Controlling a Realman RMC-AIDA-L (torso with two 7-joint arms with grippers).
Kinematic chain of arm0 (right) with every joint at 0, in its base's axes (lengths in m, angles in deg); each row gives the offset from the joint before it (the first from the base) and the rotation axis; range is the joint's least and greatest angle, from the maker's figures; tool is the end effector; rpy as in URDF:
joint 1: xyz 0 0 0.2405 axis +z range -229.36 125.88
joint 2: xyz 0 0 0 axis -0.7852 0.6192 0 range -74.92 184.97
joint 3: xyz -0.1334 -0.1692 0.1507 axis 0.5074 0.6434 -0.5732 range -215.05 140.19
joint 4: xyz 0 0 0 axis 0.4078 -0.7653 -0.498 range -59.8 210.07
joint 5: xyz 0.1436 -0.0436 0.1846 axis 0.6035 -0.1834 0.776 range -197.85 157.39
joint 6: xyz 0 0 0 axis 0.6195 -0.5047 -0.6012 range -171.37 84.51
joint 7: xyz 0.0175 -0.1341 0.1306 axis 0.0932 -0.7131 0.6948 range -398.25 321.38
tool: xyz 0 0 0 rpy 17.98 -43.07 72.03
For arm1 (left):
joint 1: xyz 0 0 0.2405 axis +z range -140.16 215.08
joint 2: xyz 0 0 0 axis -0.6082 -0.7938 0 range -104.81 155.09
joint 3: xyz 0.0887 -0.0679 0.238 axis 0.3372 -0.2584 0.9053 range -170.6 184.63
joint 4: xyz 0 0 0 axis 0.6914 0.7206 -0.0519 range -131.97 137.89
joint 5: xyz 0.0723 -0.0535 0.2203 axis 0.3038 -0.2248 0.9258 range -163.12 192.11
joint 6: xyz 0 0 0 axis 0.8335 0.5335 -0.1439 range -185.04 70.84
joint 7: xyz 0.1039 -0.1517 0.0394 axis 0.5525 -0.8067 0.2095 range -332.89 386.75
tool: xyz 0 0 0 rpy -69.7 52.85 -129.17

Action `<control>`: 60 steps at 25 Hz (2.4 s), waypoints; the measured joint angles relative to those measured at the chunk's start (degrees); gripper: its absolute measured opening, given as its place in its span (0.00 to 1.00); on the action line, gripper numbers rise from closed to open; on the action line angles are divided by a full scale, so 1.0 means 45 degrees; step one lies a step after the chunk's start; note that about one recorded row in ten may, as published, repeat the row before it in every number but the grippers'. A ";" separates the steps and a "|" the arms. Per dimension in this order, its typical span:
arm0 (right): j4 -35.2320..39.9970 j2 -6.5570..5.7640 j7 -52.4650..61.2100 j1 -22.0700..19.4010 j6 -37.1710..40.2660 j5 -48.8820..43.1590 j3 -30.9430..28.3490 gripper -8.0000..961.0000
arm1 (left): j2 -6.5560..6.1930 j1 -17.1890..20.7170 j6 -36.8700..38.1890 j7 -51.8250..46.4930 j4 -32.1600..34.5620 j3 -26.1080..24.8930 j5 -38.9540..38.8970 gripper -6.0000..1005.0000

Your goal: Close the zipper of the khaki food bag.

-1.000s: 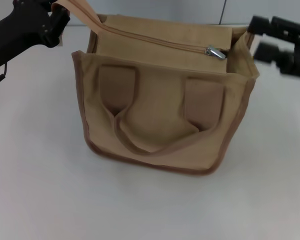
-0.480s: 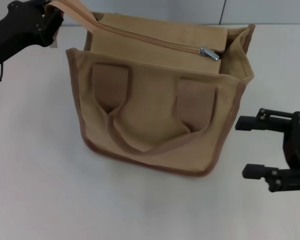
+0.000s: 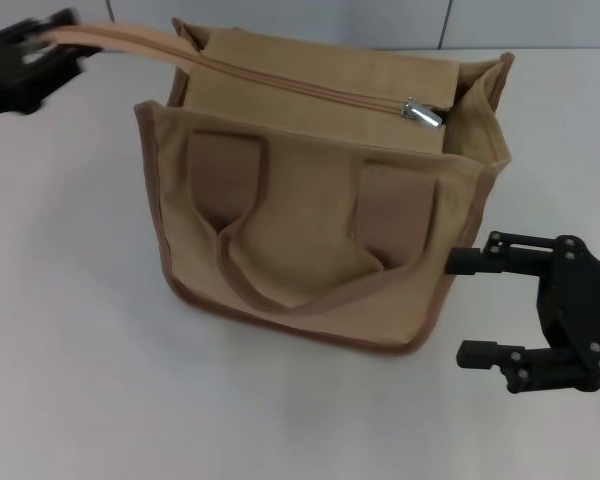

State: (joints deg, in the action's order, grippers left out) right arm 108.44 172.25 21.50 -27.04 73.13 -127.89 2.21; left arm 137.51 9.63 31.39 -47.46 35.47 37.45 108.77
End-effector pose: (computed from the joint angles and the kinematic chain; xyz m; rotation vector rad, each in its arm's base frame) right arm 0.2471 0.2788 -0.0137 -2.8661 0.1402 1.1943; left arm -0.2876 0.4027 0.0665 -2.2541 -0.5641 -1.0171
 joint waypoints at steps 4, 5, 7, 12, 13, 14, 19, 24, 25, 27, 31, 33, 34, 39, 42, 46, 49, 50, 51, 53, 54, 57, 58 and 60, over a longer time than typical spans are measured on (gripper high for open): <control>0.0000 0.0056 -0.0006 0.0089 -0.0450 -0.0010 0.0144 0.81 | -0.0918 0.0758 0.0677 -0.0883 0.0755 0.0013 0.0707 0.47; 0.0000 0.0080 -0.0010 0.0104 -0.0573 -0.0012 0.0152 0.81 | -0.1159 0.0937 0.0913 -0.1029 0.0760 -0.0016 0.0790 0.50; -0.0003 0.0162 -0.0027 0.0150 -0.0710 -0.0016 0.0156 0.81 | -0.1487 0.1290 0.1413 -0.1115 0.0715 -0.0227 0.0762 0.57; -0.0156 0.0347 -0.0381 0.0207 -0.0698 0.0016 0.0260 0.81 | -0.1432 0.1685 0.3672 -0.0699 0.0598 -0.1282 0.0481 0.70; -0.0251 0.0375 -0.0477 0.0205 -0.0658 0.0034 0.0267 0.81 | -0.1432 0.1685 0.3672 -0.0699 0.0598 -0.1282 0.0481 0.72; -0.0251 0.0375 -0.0477 0.0205 -0.0658 0.0034 0.0267 0.81 | -0.1282 0.1654 0.4353 -0.0415 0.0478 -0.1200 0.0475 0.74; -0.0476 0.0392 -0.0505 0.0162 -0.0708 -0.0066 0.0310 0.81 | -0.0474 0.1548 0.5492 0.0792 0.0225 0.1152 0.0542 0.83; -0.0523 0.0400 -0.0508 0.0054 -0.0824 -0.0894 0.0321 0.81 | -0.0091 0.1616 0.5381 0.1745 -0.0265 0.3826 0.0554 0.83; -0.0607 0.0404 -0.0589 0.0023 -0.0915 -0.1028 0.0320 0.81 | -0.0059 0.1628 0.5384 0.1960 -0.0471 0.4174 0.0553 0.83; -0.0905 0.0414 -0.0995 -0.0073 -0.1057 -0.1152 0.0319 0.81 | 0.0011 0.1679 0.5347 0.2595 -0.0971 0.4815 0.0555 0.83; -0.1628 0.0425 -0.2049 -0.0238 -0.1376 -0.1178 0.0318 0.81 | 0.0188 0.1710 0.4797 0.3504 -0.1569 0.5498 0.0653 0.83; -0.2015 0.0433 -0.2182 -0.0156 -0.1870 -0.1210 0.0448 0.82 | 0.0330 0.1700 0.4476 0.3687 -0.1602 0.5572 0.1062 0.83; -0.2015 0.0433 -0.2182 -0.0156 -0.1870 -0.1210 0.0448 0.82 | 0.0330 0.1700 0.4476 0.3687 -0.1602 0.5572 0.1062 0.83; -0.2285 0.0435 -0.2199 -0.0020 -0.2101 -0.1228 0.0500 0.82 | 0.0382 0.1623 0.4351 0.3753 -0.1570 0.5531 0.1484 0.83; -0.2315 0.0435 -0.2203 0.0008 -0.2120 -0.1231 0.0505 0.82 | 0.0376 0.1618 0.4351 0.3758 -0.1541 0.5534 0.1517 0.83; -0.2410 0.0448 -0.2206 0.0106 -0.2225 -0.1232 0.0509 0.82 | 0.0355 0.1615 0.4349 0.3762 -0.1527 0.5539 0.1524 0.82; -0.2446 0.0452 -0.2206 0.0138 -0.2271 -0.1231 0.0560 0.82 | 0.0360 0.1614 0.4337 0.3765 -0.1520 0.5539 0.1530 0.82; -0.2452 0.0453 -0.2207 0.0142 -0.2272 -0.1232 0.0597 0.82 | 0.0360 0.1614 0.4335 0.3766 -0.1524 0.5534 0.1532 0.82; -0.2456 0.0454 -0.2206 0.0147 -0.2271 -0.1231 0.0621 0.82 | 0.0360 0.1614 0.4336 0.3767 -0.1526 0.5530 0.1532 0.82; -0.2461 0.0454 -0.2207 0.0160 -0.2272 -0.1232 0.0640 0.82 | 0.0360 0.1614 0.4335 0.3770 -0.1516 0.5525 0.1532 0.82; -0.2466 0.0457 -0.2206 0.0167 -0.2272 -0.1231 0.0642 0.82 | 0.0360 0.1614 0.4335 0.3770 -0.1516 0.5525 0.1532 0.82; -0.2489 0.0471 -0.2207 0.0174 -0.2272 -0.1232 0.0644 0.82 | 0.0359 0.1614 0.4335 0.3785 -0.1526 0.5522 0.1532 0.82; -0.2544 0.0474 -0.2207 0.0191 -0.2272 -0.1232 0.0645 0.82 | 0.0352 0.1615 0.4336 0.3793 -0.1530 0.5521 0.1532 0.82; -0.2568 0.0474 -0.2206 0.0203 -0.2272 -0.1232 0.0645 0.82 | 0.0353 0.1614 0.4335 0.3794 -0.1519 0.5521 0.1532 0.82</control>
State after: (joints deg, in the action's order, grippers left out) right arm 96.89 174.38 11.57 -26.12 62.91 -133.44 5.11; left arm 139.10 16.89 50.90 -30.39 28.63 62.30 115.66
